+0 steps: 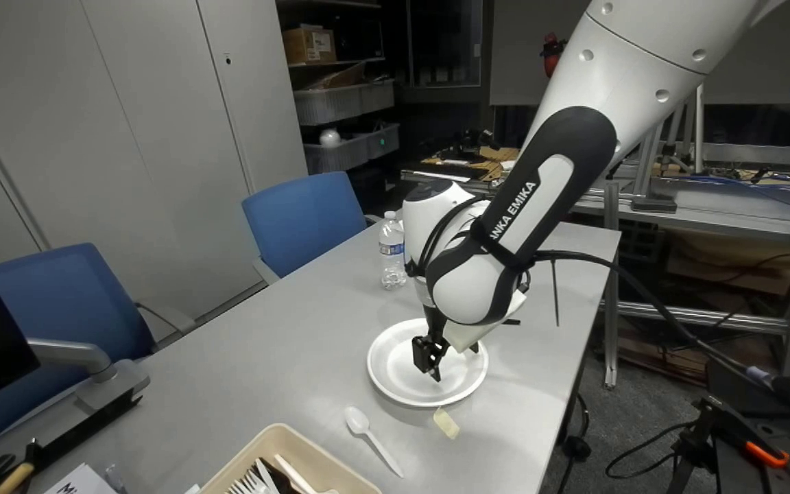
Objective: Put the spoon on the plate on the table and then center the plate
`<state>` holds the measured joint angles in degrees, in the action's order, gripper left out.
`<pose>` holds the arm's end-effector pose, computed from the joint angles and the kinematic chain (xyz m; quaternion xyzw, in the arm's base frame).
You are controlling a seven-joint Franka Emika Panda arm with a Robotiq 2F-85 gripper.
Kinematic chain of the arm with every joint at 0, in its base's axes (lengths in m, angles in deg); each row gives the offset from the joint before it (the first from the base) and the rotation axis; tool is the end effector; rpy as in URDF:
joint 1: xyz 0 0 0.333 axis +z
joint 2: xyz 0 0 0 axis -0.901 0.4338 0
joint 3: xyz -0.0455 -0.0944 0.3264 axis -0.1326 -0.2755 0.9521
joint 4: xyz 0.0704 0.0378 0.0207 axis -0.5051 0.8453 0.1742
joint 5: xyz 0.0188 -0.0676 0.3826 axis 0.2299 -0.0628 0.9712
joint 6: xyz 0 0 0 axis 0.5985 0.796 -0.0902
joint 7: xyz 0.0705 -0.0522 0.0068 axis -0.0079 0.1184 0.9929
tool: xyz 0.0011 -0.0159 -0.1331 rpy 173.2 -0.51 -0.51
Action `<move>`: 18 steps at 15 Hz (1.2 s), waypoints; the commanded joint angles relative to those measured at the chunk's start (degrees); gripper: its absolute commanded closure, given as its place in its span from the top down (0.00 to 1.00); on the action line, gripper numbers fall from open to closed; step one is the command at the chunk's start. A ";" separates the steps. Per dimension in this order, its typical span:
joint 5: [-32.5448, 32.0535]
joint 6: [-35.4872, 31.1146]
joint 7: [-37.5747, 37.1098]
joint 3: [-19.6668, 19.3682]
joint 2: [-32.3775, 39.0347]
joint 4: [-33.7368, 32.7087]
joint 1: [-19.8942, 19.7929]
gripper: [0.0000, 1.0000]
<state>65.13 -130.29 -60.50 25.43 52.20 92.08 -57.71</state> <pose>0.6004 -0.0289 0.1434 0.9792 -0.1908 -0.0132 0.0681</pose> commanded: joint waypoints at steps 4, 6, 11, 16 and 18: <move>3.19 -1.27 0.45 1.41 3.46 -1.57 -0.94 1.00; 3.26 -1.29 0.28 1.33 3.24 -0.83 -0.75 1.00; 2.94 -0.82 -0.30 1.11 2.90 0.68 -0.14 1.00; 2.40 -0.56 -1.10 0.78 2.19 1.94 0.84 1.00; 2.32 -0.44 -1.31 0.75 1.80 2.62 1.19 1.00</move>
<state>66.68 -130.34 -60.63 25.97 53.96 92.62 -57.33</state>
